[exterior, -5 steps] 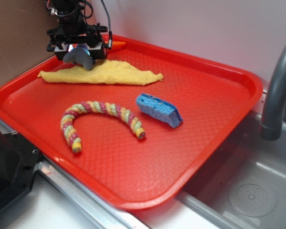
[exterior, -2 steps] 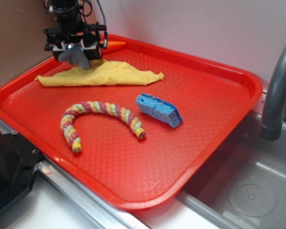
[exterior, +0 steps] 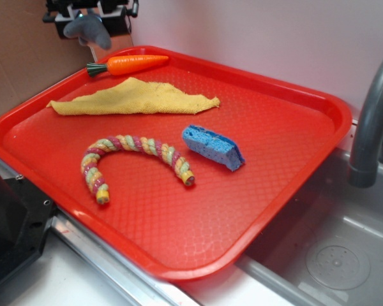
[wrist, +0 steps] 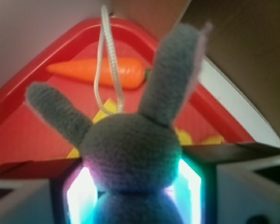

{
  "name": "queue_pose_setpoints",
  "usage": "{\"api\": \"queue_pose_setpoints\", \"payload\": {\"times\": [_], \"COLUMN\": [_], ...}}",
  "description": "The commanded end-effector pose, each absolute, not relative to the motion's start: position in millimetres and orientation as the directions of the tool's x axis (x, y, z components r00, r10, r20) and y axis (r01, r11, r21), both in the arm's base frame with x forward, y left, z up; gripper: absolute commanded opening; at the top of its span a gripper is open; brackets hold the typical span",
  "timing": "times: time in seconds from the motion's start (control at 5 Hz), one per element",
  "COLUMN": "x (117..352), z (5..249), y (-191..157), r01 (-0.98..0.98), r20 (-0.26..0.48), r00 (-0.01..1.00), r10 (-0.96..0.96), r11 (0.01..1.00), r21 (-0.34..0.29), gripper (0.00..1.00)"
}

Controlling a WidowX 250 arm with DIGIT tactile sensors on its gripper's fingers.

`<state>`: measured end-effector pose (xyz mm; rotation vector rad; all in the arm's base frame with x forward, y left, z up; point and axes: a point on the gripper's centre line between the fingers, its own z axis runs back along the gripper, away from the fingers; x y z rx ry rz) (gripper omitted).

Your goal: Grab the gray animal.

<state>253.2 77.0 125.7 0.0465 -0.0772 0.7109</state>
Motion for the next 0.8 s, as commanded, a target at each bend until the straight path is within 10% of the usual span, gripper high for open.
{"api": "queue_pose_setpoints", "payload": {"times": [0.0, 0.6], "x": [228, 200], "z": [179, 189], "y": [19, -17], "r01": [-0.393, -0.282], "r20": [0.035, 0.07], "r00": [0.917, 0.956], "r10": [0.398, 0.287], "r11": [0.914, 0.957], "r21": [-0.101, -0.064], "gripper": [0.0, 0.0]}}
